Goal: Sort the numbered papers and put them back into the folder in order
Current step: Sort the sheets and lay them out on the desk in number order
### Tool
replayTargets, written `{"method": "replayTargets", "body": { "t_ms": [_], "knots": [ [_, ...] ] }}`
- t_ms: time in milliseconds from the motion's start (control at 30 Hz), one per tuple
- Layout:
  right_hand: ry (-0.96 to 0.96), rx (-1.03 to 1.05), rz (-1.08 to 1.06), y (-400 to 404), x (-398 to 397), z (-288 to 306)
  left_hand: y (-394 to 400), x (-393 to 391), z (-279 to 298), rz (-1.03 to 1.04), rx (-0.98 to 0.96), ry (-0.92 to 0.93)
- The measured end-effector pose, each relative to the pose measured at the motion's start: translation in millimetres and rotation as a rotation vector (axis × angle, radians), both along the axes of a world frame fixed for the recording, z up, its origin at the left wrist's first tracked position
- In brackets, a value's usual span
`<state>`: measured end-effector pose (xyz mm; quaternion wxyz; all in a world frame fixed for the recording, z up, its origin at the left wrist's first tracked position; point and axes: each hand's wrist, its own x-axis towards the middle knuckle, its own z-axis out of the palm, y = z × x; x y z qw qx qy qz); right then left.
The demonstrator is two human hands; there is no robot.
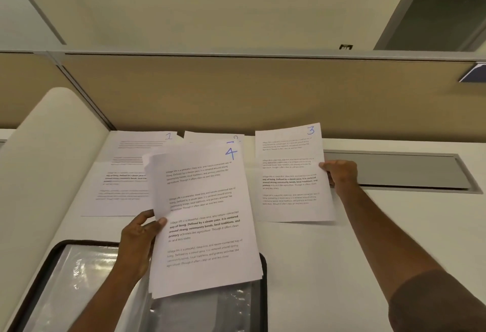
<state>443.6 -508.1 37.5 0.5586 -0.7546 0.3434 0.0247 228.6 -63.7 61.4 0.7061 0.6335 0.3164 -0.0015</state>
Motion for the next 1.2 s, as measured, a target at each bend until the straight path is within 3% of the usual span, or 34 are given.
{"method": "replayTargets", "body": {
  "t_ms": [600,833,1067,1133,1200],
  "knots": [
    [-0.004,-0.322,0.139,7.4,-0.6,0.7,-14.2,12.7,-17.3,-0.024,-0.042,0.031],
    [-0.063,-0.717,0.370,9.1,-17.0,0.6,-23.5,11.3,-10.4,-0.064,-0.051,0.001],
    [-0.265,-1.037,0.490,29.4,-56.3,6.3,-38.1,-4.4,6.1,-0.098,-0.070,-0.043],
    [-0.345,-0.994,0.482,39.3,-77.6,15.8,-44.4,-10.9,13.7,-0.109,-0.072,-0.059],
    [-0.439,-0.825,0.473,49.1,-103.4,26.7,-49.9,-17.7,20.0,-0.104,-0.092,-0.073]
  ]
}}
